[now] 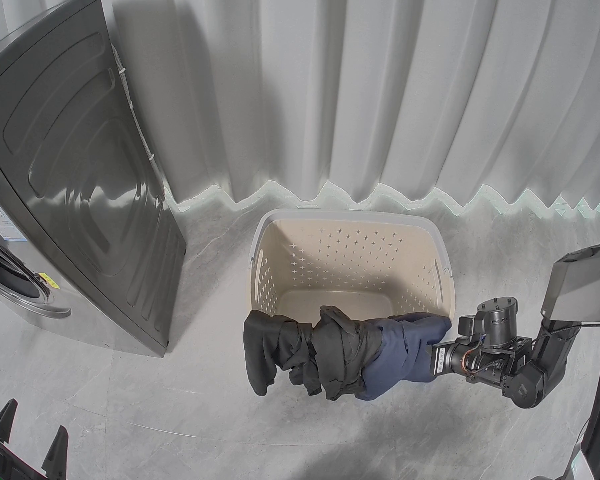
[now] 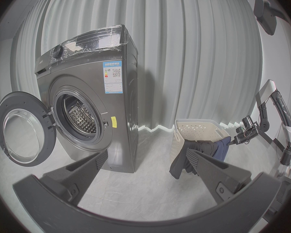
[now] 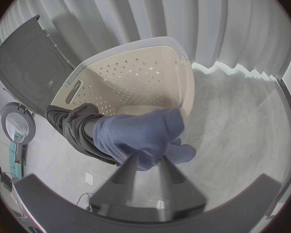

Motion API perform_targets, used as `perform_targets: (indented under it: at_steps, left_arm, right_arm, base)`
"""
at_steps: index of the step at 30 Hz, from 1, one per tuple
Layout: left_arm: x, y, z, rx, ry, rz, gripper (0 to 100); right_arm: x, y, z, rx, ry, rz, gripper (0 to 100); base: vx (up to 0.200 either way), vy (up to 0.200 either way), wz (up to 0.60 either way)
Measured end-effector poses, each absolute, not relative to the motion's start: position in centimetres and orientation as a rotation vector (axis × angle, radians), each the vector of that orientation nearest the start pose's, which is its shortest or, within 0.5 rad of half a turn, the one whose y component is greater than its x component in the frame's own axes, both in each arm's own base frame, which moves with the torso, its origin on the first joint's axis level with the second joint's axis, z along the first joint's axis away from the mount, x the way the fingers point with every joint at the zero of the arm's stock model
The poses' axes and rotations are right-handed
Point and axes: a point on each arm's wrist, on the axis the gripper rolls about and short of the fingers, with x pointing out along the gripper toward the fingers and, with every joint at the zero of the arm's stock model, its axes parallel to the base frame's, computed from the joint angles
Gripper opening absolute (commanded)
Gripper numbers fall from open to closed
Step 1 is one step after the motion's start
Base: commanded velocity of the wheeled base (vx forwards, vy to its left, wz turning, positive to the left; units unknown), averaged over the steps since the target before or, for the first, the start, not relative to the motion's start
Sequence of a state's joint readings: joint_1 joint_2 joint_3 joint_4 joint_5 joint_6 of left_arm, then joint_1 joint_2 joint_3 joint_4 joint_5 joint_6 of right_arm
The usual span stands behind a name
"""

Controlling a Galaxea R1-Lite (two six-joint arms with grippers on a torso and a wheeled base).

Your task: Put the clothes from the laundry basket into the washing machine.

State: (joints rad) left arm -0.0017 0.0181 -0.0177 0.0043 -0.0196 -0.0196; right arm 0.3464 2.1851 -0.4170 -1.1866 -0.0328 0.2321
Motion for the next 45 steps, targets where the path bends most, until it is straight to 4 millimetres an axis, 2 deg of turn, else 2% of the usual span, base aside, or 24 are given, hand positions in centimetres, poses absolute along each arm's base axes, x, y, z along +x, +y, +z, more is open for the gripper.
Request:
perform_targets:
  at_steps: [4,10,17,22,23,33,45]
  left_arm:
    - [-2.3,0.0,8.0,-0.02,0.005,-0.022,100]
    - [-2.3,0.0,8.0,-0.02,0.005,-0.022,100]
    - [-2.3,0.0,8.0,-0.02,0.005,-0.022,100]
    - [-2.3,0.0,8.0,-0.019,0.005,-0.021,100]
    - [-2.3,0.0,8.0,-0.019,0.005,-0.021,100]
    - [-2.3,0.0,8.0,-0.02,0.005,-0.021,100]
    - [-2.3,0.0,8.0,-0.018,0.005,-0.022,100]
  right_arm:
    - [27.7,10.2,0.4,0.114,0.605,0.245,0]
    - [26.3,10.0,1.9,0.119,0.577,0.265,0]
    - [23.2,9.8,5.1,0.127,0.518,0.315,0]
    - [21.6,9.5,6.3,0.131,0.5,0.33,0]
    - [21.4,9.4,6.4,0.131,0.501,0.328,100]
    - [22.3,9.1,4.8,0.128,0.549,0.284,100]
    - [26.0,10.5,2.9,0.149,0.561,0.272,100]
  base:
    - [0.0,0.0,0.0]
    - [0.0,0.0,0.0]
    - [0.0,0.0,0.0]
    - [0.0,0.0,0.0]
    - [0.0,0.0,0.0]
    - [0.0,0.0,0.0]
    - [0.0,0.0,0.0]
